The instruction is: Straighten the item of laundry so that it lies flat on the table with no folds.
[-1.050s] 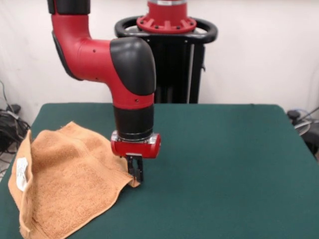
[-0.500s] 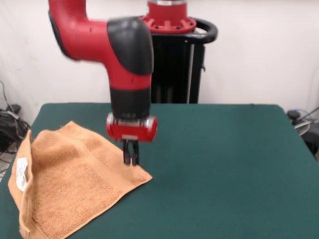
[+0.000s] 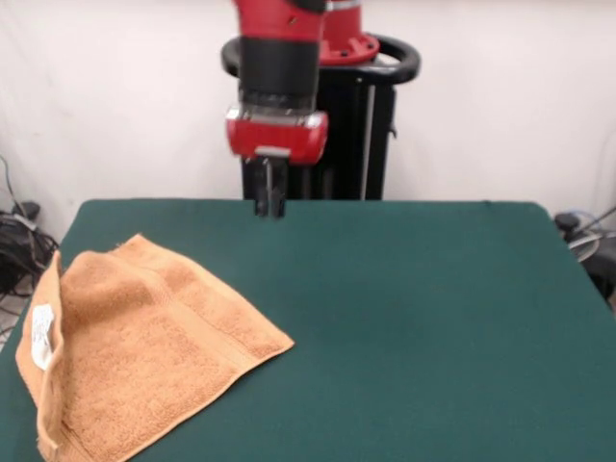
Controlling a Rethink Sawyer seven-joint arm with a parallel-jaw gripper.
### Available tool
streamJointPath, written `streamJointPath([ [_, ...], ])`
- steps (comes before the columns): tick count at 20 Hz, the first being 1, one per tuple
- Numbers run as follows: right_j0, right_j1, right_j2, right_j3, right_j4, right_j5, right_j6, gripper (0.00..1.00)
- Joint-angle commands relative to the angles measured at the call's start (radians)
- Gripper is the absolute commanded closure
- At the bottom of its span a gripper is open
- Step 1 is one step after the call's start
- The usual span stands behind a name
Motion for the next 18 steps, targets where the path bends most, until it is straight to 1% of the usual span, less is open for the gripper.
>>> streamJointPath([
  [1,0.047,-0.089,-0.009,0.142,0.052,0.067,0.266,1.0],
  [2,0.023,-0.087,0.005,0.137,0.049,0.049,0.256,1.0],
  [3,-0.001,-0.084,0.018,0.132,0.046,0.032,0.246,0.0],
  [6,-0.016,-0.053,0.013,0.061,0.035,0.085,0.188,0.0],
  [7,-0.012,-0.025,0.005,0.005,0.02,0.101,0.152,0.0],
  [8,-0.016,0.0,0.006,-0.03,0.022,0.106,0.142,0.0],
  [9,-0.021,0.033,0.008,-0.056,0.029,0.114,0.139,0.0],
  [10,-0.024,0.071,0.006,-0.087,0.046,0.162,0.136,0.0],
  [11,0.001,0.094,-0.028,-0.127,0.051,0.164,0.144,0.0],
  [13,0.018,0.137,-0.045,-0.196,0.062,0.214,0.142,0.0],
  [14,0.025,0.151,-0.052,-0.221,0.06,0.211,0.142,0.0],
  [18,0.034,0.253,-0.047,-0.367,0.057,0.252,0.128,0.0],
])
